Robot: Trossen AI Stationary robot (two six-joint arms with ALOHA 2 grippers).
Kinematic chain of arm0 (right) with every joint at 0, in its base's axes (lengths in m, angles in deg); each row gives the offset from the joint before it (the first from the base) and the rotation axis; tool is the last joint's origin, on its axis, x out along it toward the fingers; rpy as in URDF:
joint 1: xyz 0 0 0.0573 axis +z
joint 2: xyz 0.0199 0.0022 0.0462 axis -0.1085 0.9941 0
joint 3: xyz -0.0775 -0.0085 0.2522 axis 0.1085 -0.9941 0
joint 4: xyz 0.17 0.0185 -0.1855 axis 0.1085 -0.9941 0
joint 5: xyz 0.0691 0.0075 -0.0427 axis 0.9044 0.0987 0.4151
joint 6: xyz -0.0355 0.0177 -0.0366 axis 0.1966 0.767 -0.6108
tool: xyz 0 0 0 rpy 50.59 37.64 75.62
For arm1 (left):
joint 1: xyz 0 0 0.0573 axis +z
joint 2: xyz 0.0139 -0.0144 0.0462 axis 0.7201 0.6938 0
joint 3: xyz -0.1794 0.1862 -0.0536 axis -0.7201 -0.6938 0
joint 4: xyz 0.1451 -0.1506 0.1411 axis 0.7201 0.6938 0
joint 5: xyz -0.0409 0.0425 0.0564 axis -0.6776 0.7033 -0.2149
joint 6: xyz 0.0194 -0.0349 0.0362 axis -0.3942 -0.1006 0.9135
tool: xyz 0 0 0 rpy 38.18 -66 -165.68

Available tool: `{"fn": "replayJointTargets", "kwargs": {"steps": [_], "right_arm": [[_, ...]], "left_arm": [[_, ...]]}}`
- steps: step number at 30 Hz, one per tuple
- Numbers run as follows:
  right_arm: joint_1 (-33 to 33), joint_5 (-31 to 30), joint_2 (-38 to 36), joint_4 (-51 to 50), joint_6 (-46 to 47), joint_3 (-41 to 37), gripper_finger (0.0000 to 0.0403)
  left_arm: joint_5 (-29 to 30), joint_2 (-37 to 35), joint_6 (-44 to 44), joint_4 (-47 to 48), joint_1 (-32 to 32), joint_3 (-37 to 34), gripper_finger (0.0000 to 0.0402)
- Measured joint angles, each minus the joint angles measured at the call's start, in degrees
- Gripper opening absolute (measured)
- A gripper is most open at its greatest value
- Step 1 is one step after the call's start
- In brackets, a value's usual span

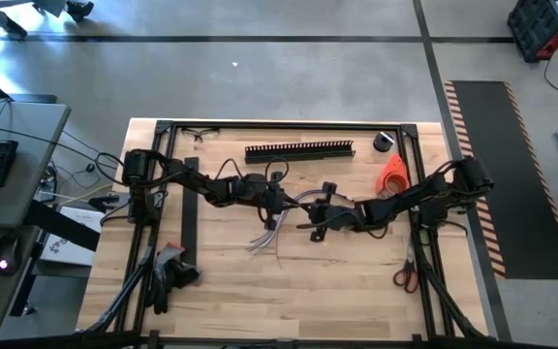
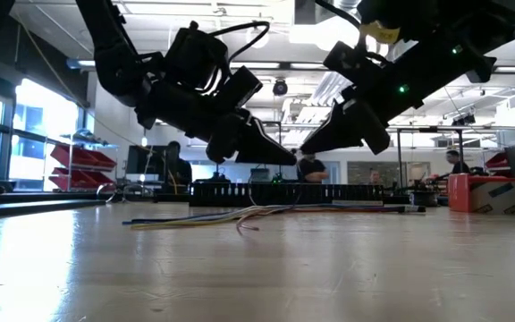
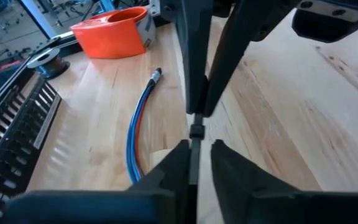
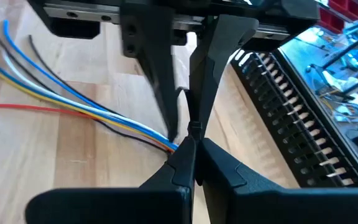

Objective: Ziptie cables
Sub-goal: Wrap the zip tie around the cable wire

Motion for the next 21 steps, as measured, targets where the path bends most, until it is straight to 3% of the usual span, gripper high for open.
{"fn": "replayJointTargets", "kwargs": {"steps": [6,10,15,21], "right_arm": [[0.0,-0.5,0.0,-0.79,1.7,0.0,0.0001],[0.0,-0.81,0.02,-1.02,1.98,-0.02,0.0],[0.0,-0.6,0.02,-0.51,1.94,-0.02,0.0],[0.02,-0.48,0.02,-0.48,1.94,-0.02,0.0]], "left_arm": [[0.06,0.0,1.22,-0.14,0.24,0.0,0.0134],[-0.24,0.0,-0.21,-1.63,0.52,-0.02,0.0165],[-0.27,0.0,1.23,-3.16,0.49,-0.02,0.0159],[-1.27,0.0,1.53,-3.18,0.48,-0.02,0.0106]]}}
